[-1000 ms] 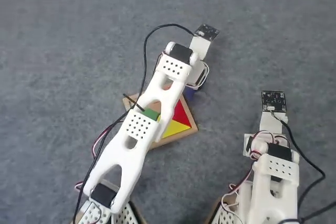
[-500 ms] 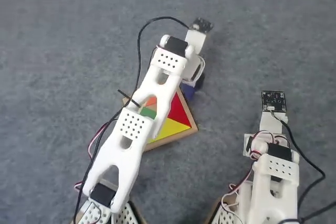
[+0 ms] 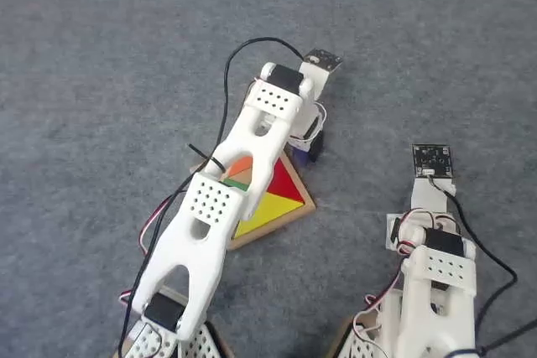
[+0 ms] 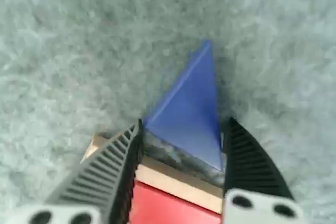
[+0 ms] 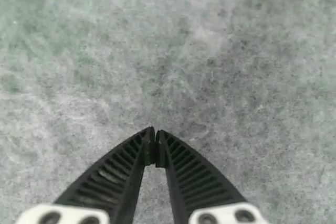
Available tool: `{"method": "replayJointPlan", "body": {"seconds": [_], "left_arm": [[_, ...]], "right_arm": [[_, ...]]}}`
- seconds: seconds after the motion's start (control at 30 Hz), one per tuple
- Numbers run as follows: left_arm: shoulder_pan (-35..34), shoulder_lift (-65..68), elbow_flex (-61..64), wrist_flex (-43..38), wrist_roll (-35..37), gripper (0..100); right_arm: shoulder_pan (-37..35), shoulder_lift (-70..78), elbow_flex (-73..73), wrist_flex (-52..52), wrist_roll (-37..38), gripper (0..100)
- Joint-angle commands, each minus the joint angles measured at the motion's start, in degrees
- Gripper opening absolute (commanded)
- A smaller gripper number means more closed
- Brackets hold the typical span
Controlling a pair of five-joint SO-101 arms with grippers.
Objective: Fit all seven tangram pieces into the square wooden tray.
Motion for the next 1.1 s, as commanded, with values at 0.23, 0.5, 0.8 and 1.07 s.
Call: {"method": "replayJointPlan", "body": {"seconds": [0.23,0.5,0.8,1.07], "left_arm": [[0.0,-0.3,-2.4,0.1,-0.8,19],[-1.1,-0.2,-2.5,-3.3,-2.2,24],[-1.6,0.0,-3.3,-10.0,-10.2,24],[0.5,0.0,-3.6,-3.5,-11.0,24]], "right_arm": [[-0.5,-1.7,-0.4,-0.6,0.8,0.7],[-0.5,-1.7,-0.4,-0.5,0.8,0.7],[-0.6,-1.7,-0.4,-0.5,0.9,0.7],[-0.7,-1.7,-0.4,-0.5,0.9,0.7]]}}
